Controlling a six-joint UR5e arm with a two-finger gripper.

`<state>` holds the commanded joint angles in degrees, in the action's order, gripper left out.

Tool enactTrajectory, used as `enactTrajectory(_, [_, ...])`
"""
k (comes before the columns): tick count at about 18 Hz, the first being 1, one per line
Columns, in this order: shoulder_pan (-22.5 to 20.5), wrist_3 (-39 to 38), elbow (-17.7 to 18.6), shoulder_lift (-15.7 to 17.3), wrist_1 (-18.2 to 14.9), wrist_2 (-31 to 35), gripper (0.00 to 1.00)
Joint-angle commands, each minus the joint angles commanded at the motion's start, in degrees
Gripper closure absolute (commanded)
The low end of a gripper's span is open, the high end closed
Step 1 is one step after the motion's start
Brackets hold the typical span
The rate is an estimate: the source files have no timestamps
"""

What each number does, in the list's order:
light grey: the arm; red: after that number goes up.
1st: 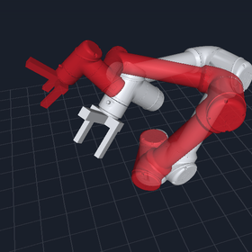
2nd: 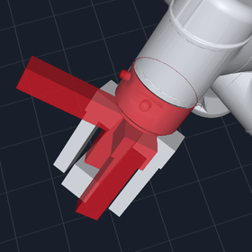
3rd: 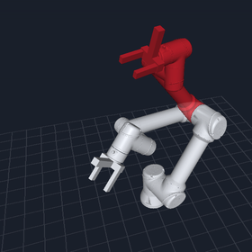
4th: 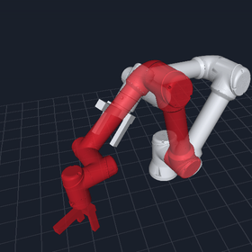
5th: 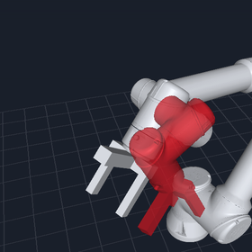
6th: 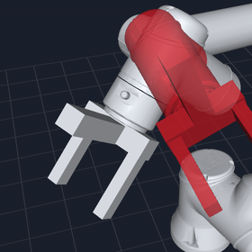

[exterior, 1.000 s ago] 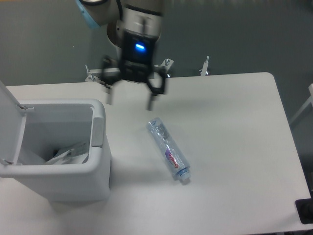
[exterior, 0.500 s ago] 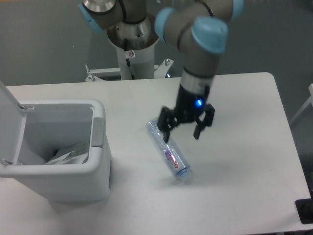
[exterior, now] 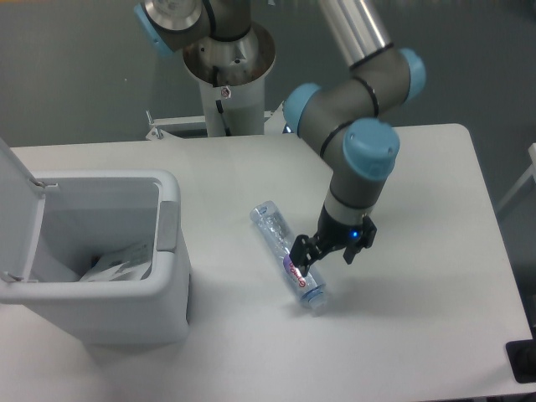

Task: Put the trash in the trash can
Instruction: 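Move the gripper to the clear plastic bottle and lower it, then close the gripper around the bottle's cap end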

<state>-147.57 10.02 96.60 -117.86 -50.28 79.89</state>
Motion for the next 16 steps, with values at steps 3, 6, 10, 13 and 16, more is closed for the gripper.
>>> enactTrajectory(3, [0.17, -0.44, -0.62, -0.62, 0.00, 0.00, 0.00])
enactTrajectory(6, [0.70, -0.35, -0.79, -1.67, 0.00, 0.09, 0.00])
enactTrajectory(10, [1.31, -0.44, -1.94, -2.73, -0.17, 0.53, 0.00])
enactTrajectory(13, [2.11, -0.53, -1.76, -3.25, -0.17, 1.93, 0.00])
enactTrajectory(16, [2.55, -0.62, -1.59, -3.26, -0.09, 1.93, 0.00])
